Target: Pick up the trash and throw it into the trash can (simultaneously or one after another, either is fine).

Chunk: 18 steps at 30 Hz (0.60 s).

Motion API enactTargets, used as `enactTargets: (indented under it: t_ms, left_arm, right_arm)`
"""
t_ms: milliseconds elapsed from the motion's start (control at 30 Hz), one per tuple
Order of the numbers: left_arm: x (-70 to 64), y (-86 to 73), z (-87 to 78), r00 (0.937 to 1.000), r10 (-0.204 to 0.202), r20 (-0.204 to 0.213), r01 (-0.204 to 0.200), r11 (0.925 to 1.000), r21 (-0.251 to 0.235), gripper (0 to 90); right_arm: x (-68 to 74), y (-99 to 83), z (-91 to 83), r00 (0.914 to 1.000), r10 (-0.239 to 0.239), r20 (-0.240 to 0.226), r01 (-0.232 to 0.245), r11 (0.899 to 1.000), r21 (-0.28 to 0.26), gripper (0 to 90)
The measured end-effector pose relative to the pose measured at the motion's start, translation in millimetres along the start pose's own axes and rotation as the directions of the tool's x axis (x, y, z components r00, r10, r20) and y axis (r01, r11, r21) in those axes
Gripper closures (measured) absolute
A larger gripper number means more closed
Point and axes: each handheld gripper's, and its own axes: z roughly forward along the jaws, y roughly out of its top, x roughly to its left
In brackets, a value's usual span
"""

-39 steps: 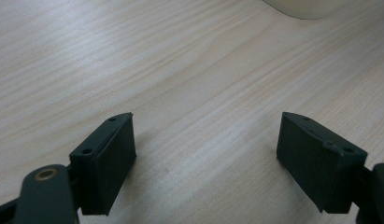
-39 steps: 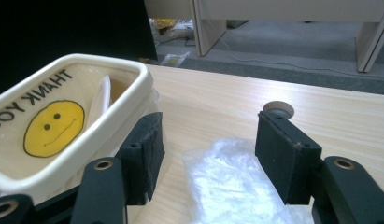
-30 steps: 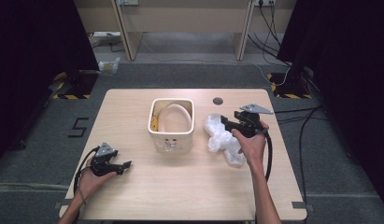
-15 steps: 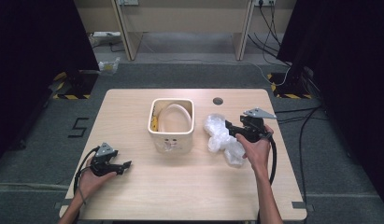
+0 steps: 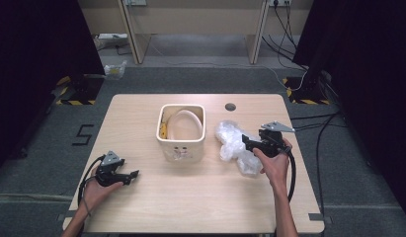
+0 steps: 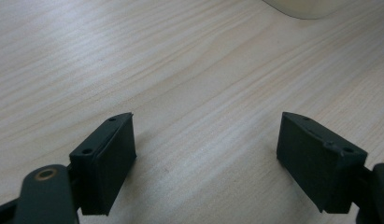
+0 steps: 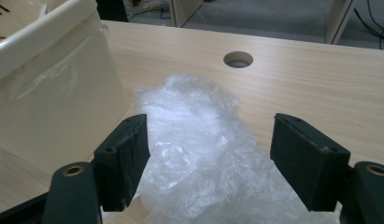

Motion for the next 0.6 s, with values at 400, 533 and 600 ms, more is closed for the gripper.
enactTargets:
  t_ms: [400,533,600]
  left_arm:
    - [0.0,0.0,0.0,1.0,0.0,0.0,0.0,1.0,0.0,18.6]
    - [0.1,0.0,-0.1,1.0,0.0,0.001,0.0,1.0,0.001,18.6]
    - [0.1,0.0,-0.1,1.0,0.0,0.001,0.0,1.0,0.001,18.6]
  right_arm:
    - [-3.8,-12.1,-1.2,0.9997,0.0,0.023,0.0,1.0,0.006,27.9]
    - [-3.4,-12.7,-1.4,0.9996,0.002,0.027,-0.002,1.0,0.008,28.0]
    - [-3.4,-15.0,0.5,0.9996,0.002,0.028,-0.002,1.0,0.015,27.9]
